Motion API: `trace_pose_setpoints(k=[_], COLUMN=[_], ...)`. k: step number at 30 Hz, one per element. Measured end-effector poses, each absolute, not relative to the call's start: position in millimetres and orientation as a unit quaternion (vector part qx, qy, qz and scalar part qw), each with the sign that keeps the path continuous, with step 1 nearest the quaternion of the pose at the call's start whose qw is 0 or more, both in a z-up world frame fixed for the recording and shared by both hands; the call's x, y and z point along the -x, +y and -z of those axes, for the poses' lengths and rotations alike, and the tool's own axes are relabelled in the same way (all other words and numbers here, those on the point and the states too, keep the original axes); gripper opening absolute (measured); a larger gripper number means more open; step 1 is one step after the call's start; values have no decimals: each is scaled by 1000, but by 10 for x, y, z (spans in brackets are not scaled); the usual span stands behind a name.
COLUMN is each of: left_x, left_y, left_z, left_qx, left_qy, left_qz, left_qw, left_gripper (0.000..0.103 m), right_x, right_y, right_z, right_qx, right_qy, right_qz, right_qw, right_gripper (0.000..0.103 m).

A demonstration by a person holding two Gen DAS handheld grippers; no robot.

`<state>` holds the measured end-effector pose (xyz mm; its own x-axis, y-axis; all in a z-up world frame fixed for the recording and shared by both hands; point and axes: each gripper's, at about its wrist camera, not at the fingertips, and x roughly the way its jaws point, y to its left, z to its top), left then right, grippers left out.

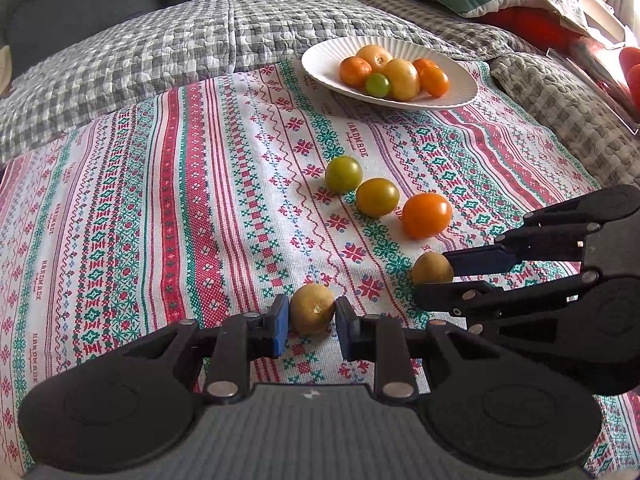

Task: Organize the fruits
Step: 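Grasp a small brown fruit with the left tool while the right tool grasps another, then carry both brown fruits to the white bowl with both tools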

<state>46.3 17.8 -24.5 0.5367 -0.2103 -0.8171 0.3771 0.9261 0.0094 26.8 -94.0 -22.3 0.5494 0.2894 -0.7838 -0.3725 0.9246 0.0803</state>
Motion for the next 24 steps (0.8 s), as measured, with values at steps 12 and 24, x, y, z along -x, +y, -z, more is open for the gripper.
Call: trace_pose_setpoints(k=[12,24], left_x=[-468,-467], left_y=[153,9], left_z=[239,161], left_qx=[-78,-62], left_qy=[453,446], left_qz=[175,205], left_qw=[870,869], left_gripper=[13,13], right_x=[-236,-274], right_y=[-1157,-1433], right_z=[122,59], right_qx=[14,-32], right_qy=[426,429], right_qz=[-183,-146], right_qw=[886,891], right_gripper=[23,23])
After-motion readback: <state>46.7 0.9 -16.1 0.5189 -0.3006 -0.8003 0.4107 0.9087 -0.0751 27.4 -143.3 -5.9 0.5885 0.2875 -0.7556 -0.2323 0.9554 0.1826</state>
